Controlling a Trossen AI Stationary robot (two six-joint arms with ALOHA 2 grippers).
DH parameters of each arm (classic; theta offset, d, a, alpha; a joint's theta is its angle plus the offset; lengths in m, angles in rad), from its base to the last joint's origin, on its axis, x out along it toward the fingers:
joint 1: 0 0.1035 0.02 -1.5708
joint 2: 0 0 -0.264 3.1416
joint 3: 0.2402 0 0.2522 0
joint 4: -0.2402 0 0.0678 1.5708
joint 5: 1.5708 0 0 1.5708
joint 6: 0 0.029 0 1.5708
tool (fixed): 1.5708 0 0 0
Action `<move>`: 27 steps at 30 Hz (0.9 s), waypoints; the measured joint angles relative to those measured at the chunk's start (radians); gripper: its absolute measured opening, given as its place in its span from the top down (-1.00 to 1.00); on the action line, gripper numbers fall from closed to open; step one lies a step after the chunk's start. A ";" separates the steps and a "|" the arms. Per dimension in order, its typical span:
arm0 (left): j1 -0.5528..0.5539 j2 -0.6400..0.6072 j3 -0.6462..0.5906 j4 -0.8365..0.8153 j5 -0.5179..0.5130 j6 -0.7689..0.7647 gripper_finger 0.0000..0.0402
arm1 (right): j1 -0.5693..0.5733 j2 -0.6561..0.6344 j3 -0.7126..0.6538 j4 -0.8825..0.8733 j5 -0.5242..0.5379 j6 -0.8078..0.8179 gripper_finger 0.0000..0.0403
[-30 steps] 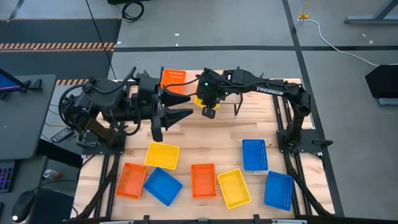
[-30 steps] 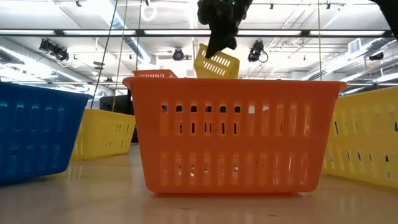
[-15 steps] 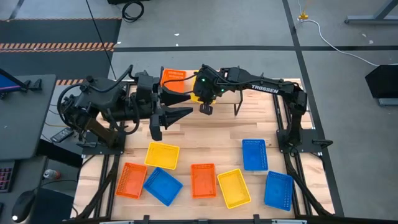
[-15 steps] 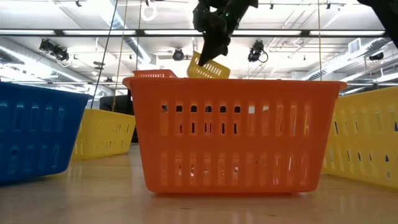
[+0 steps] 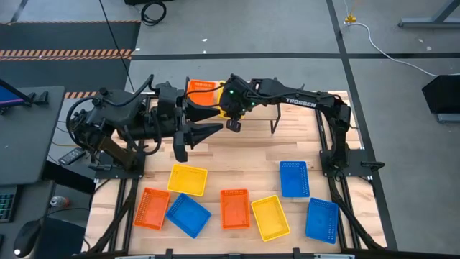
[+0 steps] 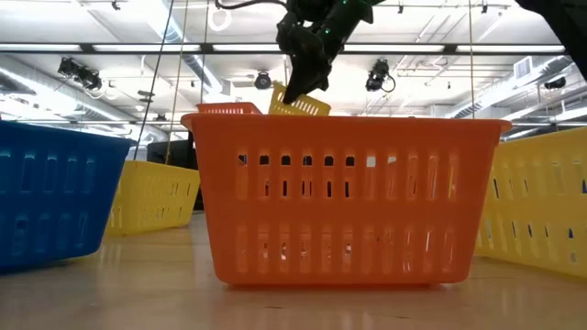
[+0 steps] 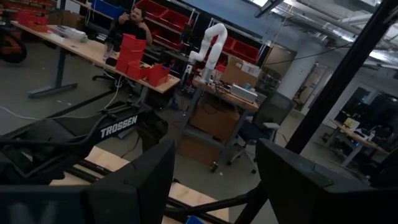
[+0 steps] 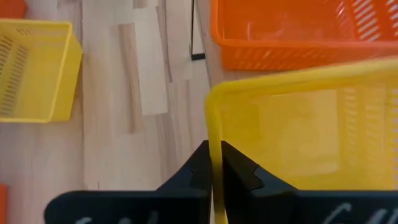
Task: Stack baskets on shelf by color
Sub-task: Put the top yellow bin on the shelf
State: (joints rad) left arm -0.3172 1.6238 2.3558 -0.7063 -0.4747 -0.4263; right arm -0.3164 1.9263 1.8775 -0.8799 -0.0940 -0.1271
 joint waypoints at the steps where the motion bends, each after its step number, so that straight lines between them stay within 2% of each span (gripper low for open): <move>1: 0.000 0.000 0.000 0.000 0.000 -0.007 -0.15 | 0.000 0.000 0.000 -0.001 0.000 -0.001 0.84; 11: 0.000 0.000 0.000 0.000 -0.001 -0.011 -0.15 | -0.008 0.000 0.000 0.012 0.004 -0.004 0.62; 16: 0.000 0.000 0.000 0.000 -0.001 -0.034 -0.15 | -0.010 0.000 0.000 0.013 0.047 -0.007 0.53; 27: -0.002 0.000 0.000 -0.001 -0.001 -0.053 -0.15 | -0.013 -0.007 0.000 0.002 0.049 0.013 0.51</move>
State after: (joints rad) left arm -0.3187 1.6238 2.3558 -0.7069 -0.4756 -0.4789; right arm -0.3298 1.9194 1.8774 -0.8776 -0.0453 -0.1145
